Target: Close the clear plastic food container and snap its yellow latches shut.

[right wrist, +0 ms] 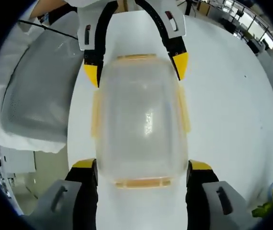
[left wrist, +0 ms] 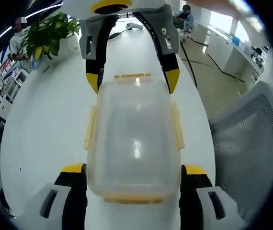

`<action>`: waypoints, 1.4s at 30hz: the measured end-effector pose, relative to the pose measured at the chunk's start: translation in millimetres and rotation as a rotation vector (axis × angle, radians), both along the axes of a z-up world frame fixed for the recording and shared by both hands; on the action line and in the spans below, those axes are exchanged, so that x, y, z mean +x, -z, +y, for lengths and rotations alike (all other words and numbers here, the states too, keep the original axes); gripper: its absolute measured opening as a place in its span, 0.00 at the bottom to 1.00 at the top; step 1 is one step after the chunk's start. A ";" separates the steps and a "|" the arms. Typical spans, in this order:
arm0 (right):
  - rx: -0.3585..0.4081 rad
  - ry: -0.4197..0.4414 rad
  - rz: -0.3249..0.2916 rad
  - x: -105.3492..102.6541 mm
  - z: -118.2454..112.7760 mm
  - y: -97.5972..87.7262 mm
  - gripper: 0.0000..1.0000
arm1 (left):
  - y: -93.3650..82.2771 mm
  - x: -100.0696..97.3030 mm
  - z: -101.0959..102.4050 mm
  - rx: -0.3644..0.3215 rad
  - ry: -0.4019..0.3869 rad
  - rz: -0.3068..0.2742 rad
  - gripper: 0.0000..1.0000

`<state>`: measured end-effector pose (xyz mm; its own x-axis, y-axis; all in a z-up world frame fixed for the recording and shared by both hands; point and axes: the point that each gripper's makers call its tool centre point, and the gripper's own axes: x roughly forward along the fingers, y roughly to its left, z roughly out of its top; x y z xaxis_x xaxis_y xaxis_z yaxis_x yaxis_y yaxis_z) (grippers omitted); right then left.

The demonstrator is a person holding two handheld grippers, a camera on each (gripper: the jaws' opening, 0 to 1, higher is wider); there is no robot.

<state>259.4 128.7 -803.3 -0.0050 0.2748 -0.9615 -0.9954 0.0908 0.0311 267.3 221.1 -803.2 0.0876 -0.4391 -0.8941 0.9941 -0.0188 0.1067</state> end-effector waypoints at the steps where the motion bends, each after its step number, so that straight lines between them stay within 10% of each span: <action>1: 0.002 0.001 0.000 0.0 0.0 -0.1 0.72 | -0.4 0.3 0.1 0.000 0.001 0.000 0.77; 42: 0.042 -0.013 -0.019 5.0 63.5 0.4 0.73 | -0.7 1.9 63.0 0.037 -0.035 0.003 0.77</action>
<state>264.4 192.2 -803.7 0.0096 0.3153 -0.9489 -0.9969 0.0771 0.0155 269.2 284.1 -802.5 0.0996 -0.4028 -0.9098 0.9945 0.0118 0.1037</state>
